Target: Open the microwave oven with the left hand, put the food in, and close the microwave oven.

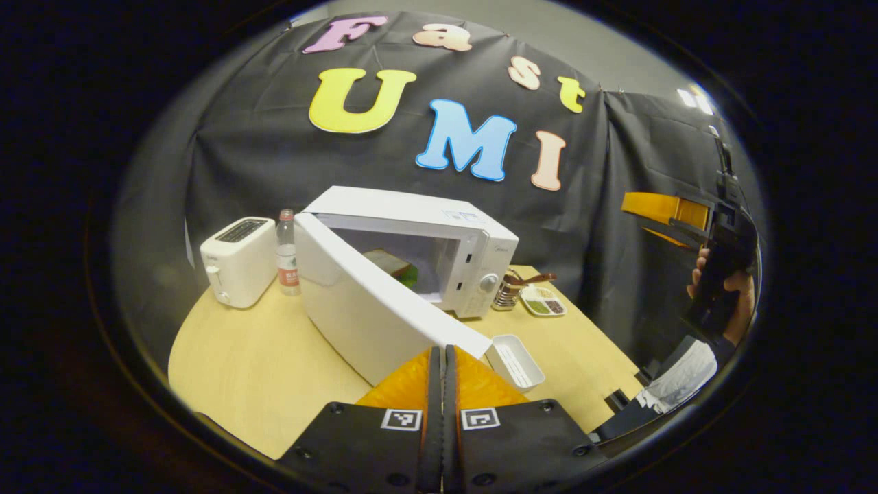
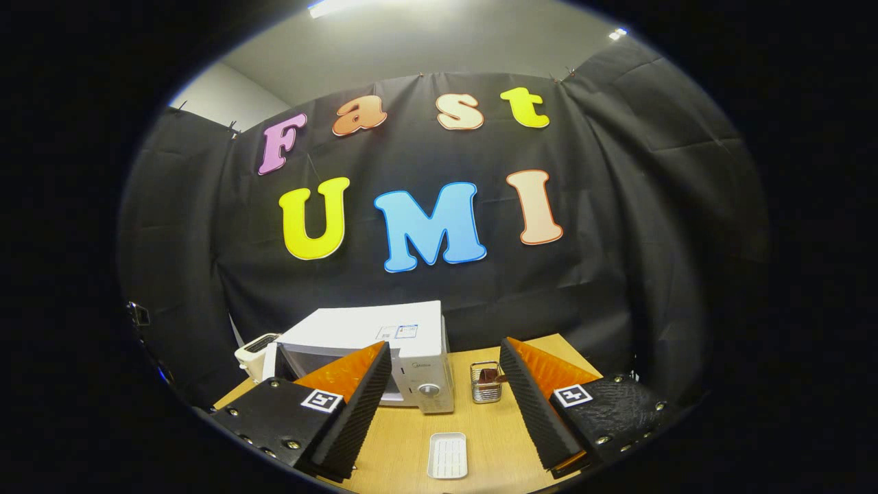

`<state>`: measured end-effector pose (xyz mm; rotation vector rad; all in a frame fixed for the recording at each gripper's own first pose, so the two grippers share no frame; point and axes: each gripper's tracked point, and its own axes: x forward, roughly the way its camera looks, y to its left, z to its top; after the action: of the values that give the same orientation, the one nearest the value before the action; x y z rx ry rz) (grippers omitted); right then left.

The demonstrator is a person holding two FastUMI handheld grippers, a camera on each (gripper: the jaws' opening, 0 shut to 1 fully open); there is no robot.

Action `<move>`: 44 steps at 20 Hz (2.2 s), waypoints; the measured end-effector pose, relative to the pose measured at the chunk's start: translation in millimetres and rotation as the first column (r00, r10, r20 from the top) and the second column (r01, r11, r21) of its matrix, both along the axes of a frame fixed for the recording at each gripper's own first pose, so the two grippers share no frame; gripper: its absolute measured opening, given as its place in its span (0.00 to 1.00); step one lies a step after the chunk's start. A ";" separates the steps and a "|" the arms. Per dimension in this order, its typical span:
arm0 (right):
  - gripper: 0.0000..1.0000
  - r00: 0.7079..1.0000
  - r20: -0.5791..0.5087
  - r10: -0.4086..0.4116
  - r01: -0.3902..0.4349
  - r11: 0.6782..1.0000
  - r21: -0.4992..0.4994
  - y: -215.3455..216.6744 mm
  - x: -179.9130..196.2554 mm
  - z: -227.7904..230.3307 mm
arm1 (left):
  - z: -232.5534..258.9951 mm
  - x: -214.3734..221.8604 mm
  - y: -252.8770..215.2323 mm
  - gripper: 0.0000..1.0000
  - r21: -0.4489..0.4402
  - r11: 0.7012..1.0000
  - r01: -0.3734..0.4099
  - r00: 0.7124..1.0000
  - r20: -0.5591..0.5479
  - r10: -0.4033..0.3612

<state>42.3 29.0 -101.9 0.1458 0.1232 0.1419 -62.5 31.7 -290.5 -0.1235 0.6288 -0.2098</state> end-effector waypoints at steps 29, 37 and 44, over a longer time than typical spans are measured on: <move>0.96 0.994 -0.048 -0.101 0.101 0.995 -0.007 -86.5 64.7 -21.6 | -42.9 161.0 -102.0 0.07 -0.089 0.995 0.039 0.999 -0.004 -0.039; 0.96 0.994 -0.051 -0.095 0.094 0.995 -0.015 -87.2 77.6 -24.6 | -51.0 205.5 -112.2 0.07 -0.098 0.995 -0.003 1.000 0.006 0.004; 0.96 0.995 -0.049 -0.091 0.090 0.996 -0.030 -89.5 88.8 -24.6 | -59.8 241.4 -115.7 0.07 -0.099 0.995 -0.019 1.000 0.010 0.020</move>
<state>131.1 -60.5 -126.6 0.1275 0.1681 0.0460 178.9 -84.0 -350.3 -0.2240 0.6065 -0.2232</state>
